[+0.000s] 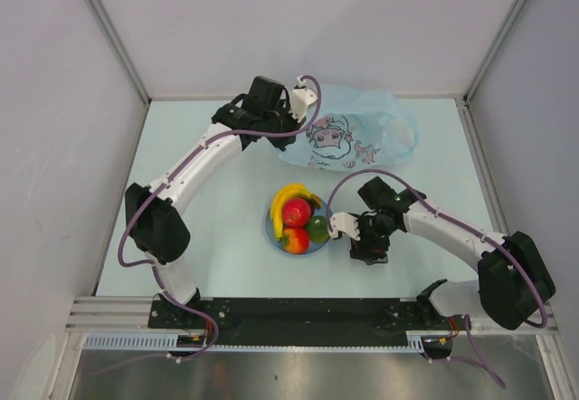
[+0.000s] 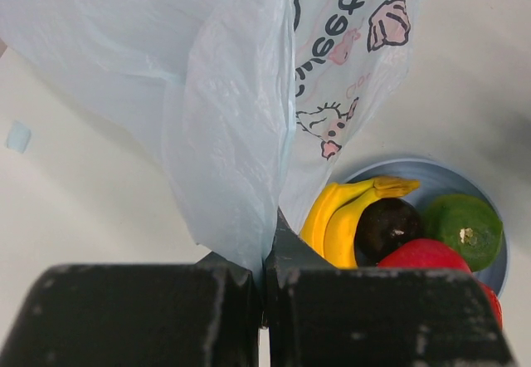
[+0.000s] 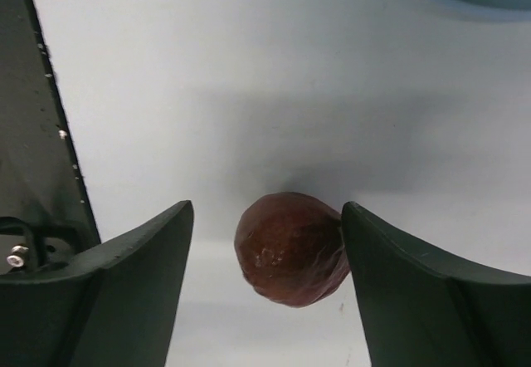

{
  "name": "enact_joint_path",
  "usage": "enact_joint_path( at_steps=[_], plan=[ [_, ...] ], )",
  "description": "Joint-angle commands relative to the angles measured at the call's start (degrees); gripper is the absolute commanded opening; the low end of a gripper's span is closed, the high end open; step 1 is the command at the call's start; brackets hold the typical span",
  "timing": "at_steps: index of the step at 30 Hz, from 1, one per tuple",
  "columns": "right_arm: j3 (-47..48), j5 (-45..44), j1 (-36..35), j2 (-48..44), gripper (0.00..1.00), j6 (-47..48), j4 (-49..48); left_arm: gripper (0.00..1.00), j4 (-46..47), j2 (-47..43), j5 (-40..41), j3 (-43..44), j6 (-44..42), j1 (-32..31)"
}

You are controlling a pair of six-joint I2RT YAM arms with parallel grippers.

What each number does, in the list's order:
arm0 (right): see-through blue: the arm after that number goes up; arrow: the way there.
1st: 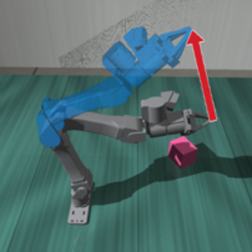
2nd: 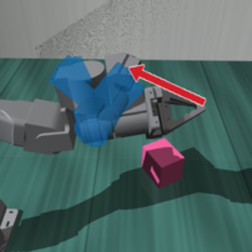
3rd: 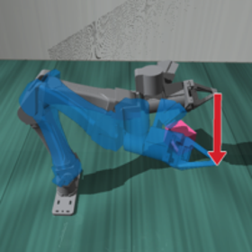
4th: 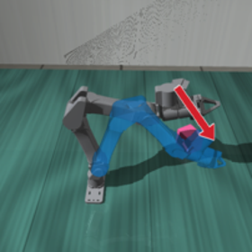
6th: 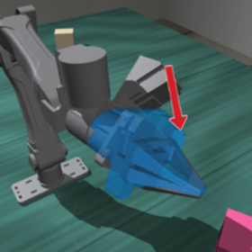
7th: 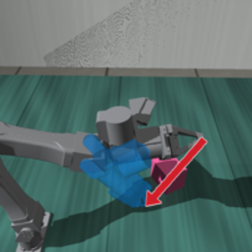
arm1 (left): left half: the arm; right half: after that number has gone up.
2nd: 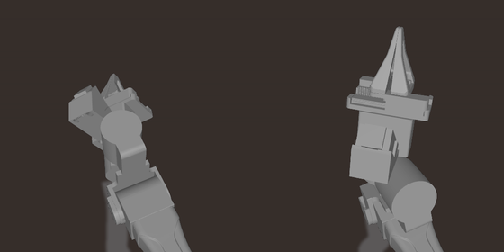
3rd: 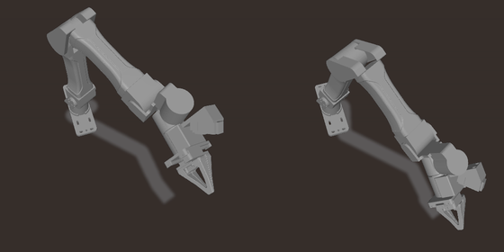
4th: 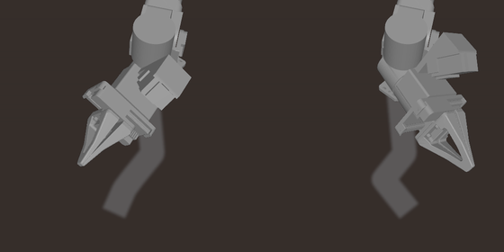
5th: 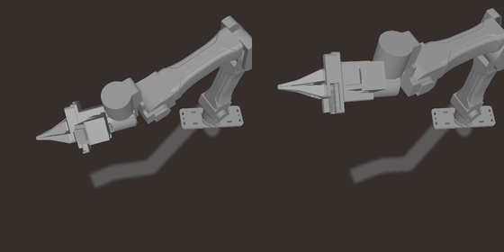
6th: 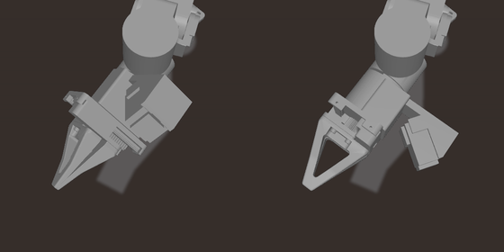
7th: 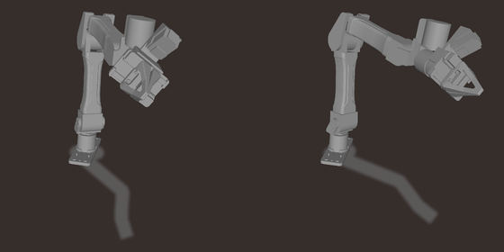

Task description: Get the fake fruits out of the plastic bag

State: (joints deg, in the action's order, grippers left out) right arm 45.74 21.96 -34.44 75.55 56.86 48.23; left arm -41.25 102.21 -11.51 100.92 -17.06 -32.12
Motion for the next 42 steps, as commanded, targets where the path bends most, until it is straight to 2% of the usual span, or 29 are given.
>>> enact_joint_path(
  at_steps=[1, 9, 12, 13, 16, 20, 24, 34, 37, 42],
  plan=[
    [-1.7, -3.6, -0.1, -1.8, 0.71, 2.6, -5.1, 0.0, 0.4, -2.5, 0.0, 0.4, -0.4, -0.2],
    [-4.8, -9.2, -0.5, -1.5, 0.71, 3.8, -7.0, 0.0, 0.2, -1.9, -0.8, 0.4, -0.3, -0.4],
    [-5.0, -9.6, -0.4, -1.9, 0.54, 4.3, -6.6, 0.0, 0.2, -1.8, -1.0, 0.5, -0.2, -0.5],
    [-5.0, -9.4, -0.4, -2.1, 0.43, 4.1, -6.7, 0.0, 0.3, -1.6, -0.9, 0.5, -0.2, -0.5],
    [-4.3, -8.2, -0.5, -3.9, 0.31, 2.9, -7.0, 0.0, 0.2, -1.5, -0.9, 0.5, -0.2, -0.6],
    [2.8, -1.3, 0.0, -6.1, 0.29, -5.3, -8.9, 0.0, 0.2, -1.5, -0.6, 0.2, -0.3, -0.6],
    [7.6, 8.8, 1.8, -4.8, 0.29, -24.0, -15.9, 0.0, 0.1, -1.5, -0.9, -0.3, -0.2, -0.6],
    [9.1, 16.7, 10.8, 8.4, 0.3, -61.1, -38.0, 0.0, -0.4, -2.6, -1.6, -1.8, -0.5, -0.6],
    [9.2, 17.9, 11.8, 11.7, 0.31, -67.6, -43.6, 0.0, -0.6, -2.5, -1.6, -1.9, -0.6, -0.7],
    [9.2, 18.6, 10.6, 15.3, 0.31, -71.5, -47.0, 0.0, -0.6, -2.7, -1.6, -2.1, -1.0, -0.8]
  ],
)
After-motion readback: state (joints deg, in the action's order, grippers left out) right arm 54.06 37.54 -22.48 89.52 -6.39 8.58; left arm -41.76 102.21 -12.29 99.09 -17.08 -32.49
